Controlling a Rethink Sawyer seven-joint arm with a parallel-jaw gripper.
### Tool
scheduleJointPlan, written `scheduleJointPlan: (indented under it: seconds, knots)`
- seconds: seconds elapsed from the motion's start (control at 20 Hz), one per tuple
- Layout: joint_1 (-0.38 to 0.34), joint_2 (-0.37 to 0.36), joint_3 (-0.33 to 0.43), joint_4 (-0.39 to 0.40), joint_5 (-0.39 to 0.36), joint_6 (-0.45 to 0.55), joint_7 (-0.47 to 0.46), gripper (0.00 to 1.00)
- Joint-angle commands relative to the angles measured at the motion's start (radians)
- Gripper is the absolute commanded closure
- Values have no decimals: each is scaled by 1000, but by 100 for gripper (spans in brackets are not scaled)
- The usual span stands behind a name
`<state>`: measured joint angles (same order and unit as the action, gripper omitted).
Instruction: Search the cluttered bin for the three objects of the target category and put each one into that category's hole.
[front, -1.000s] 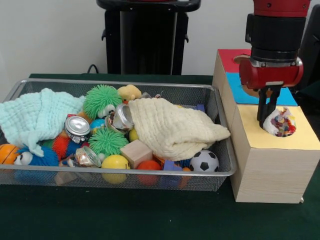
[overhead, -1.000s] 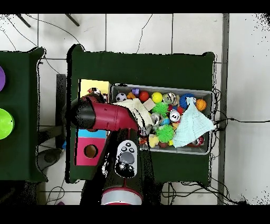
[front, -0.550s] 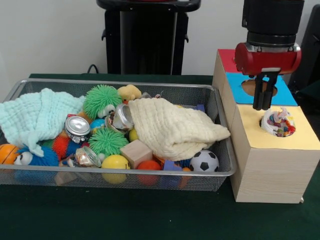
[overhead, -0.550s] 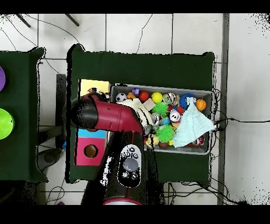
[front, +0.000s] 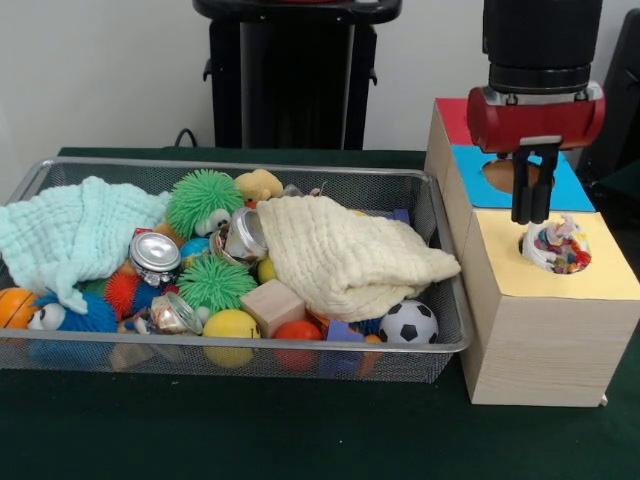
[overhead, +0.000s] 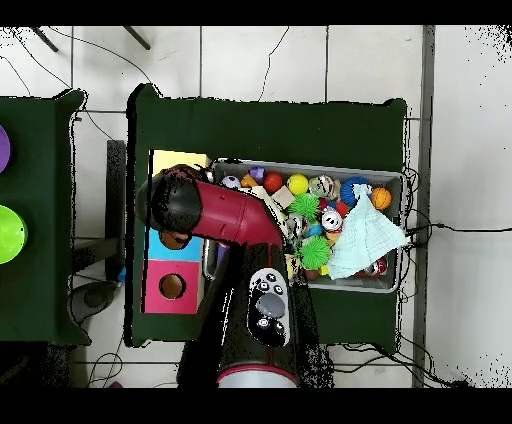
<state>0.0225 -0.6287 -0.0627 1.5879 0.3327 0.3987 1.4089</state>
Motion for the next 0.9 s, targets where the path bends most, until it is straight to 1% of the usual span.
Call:
scheduleJointPlan:
  seconds: [0.05, 0.3, 0.35, 0.45, 0.5, 0.65, 0.7, 0.9]
  knots:
    - [-76, 62, 195, 106, 62, -9, 181, 100]
    - [-120, 84, 267, 129, 67, -40, 165, 100]
    - [-135, 87, 286, 144, 66, -51, 160, 100]
    - [-141, 98, 297, 142, 59, -49, 163, 100]
    - [-149, 100, 308, 155, 51, -65, 164, 100]
    - [-153, 126, 310, 146, 34, -62, 166, 100]
    - [-137, 143, 287, 127, 28, -27, 167, 100]
    - [-116, 191, 260, 96, 12, -11, 169, 100]
